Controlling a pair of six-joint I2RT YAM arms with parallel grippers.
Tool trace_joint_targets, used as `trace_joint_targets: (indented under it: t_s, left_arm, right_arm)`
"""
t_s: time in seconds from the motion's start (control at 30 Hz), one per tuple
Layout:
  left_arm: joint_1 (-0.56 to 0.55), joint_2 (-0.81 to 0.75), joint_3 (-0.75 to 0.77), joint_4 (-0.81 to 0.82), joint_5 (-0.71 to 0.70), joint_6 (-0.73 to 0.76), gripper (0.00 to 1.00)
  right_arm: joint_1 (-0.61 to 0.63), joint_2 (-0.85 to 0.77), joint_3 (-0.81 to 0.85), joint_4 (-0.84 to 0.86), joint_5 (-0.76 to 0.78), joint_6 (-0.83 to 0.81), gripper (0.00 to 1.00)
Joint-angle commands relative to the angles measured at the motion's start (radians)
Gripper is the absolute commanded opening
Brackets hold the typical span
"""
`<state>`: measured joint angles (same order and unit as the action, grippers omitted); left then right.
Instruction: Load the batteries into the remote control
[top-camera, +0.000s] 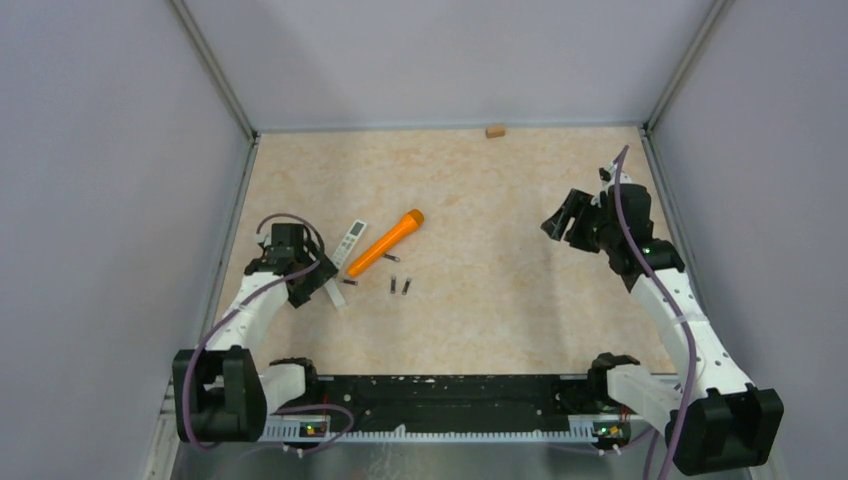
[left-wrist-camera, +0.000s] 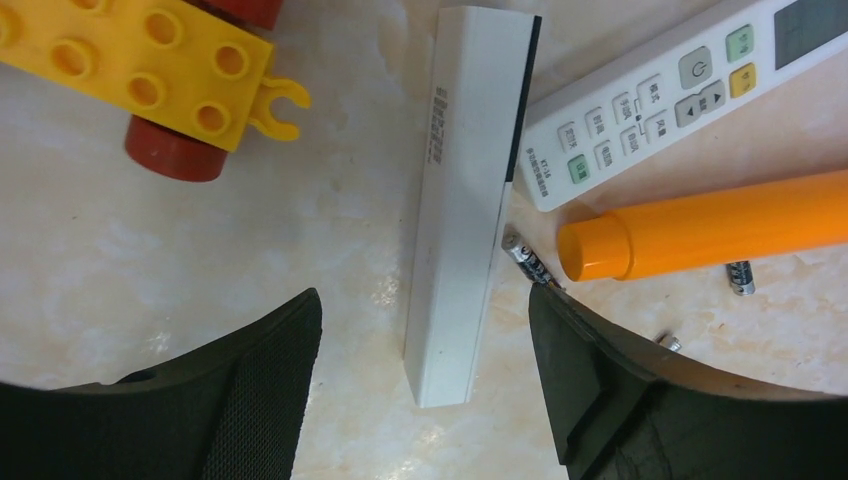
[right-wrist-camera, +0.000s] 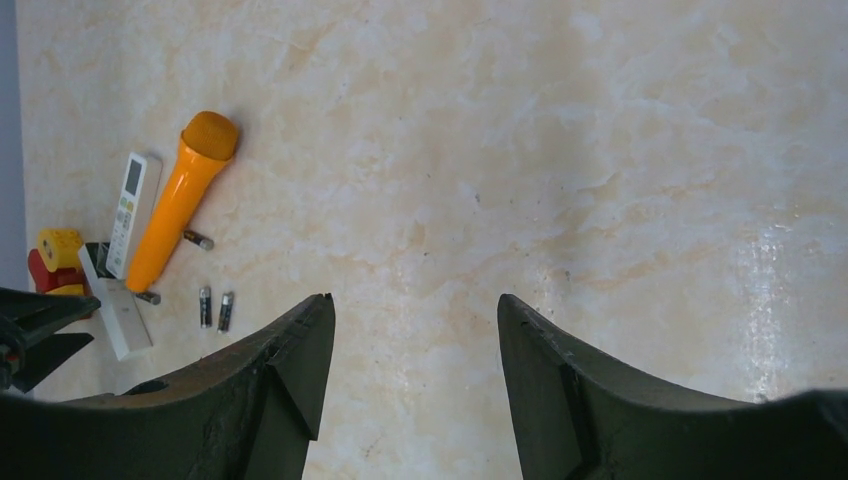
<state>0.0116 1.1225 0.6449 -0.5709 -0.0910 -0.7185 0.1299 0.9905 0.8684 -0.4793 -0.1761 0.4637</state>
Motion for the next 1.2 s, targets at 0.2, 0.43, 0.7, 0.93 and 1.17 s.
trace_joint_targets:
  t_s: [0.2,0.43,0.7,0.93,1.17]
  left_arm:
    - [-0.035,0.144,0.003,0.111,-0.022,-0.015,0.71]
    - [-0.039,0.138,0.007,0.105,-0.043,-0.02,0.41]
    - [-0.04,0.019,0.107,-0.016,-0.09,0.017,0.05]
    - [-0.04,-0.057,0.315,-0.017,0.323,0.176,0.0]
    - [-0.154,-0.019,0.363,0.447,0.929,0.033,0.0]
  right_arm:
    - [-0.006,0.01,-0.027,0.045,-0.002,0.013,0.62]
    - [-0.006,0.017,-0.039,0.045,0.004,0.019,0.62]
    - [-0.005,0.024,-0.044,0.077,-0.059,0.036,0.62]
    - [0.037,0.0,-0.088,0.26,-0.299,0.111,0.69]
    - [0.248,0.015,-0.137,0.697,-0.398,0.374,0.86]
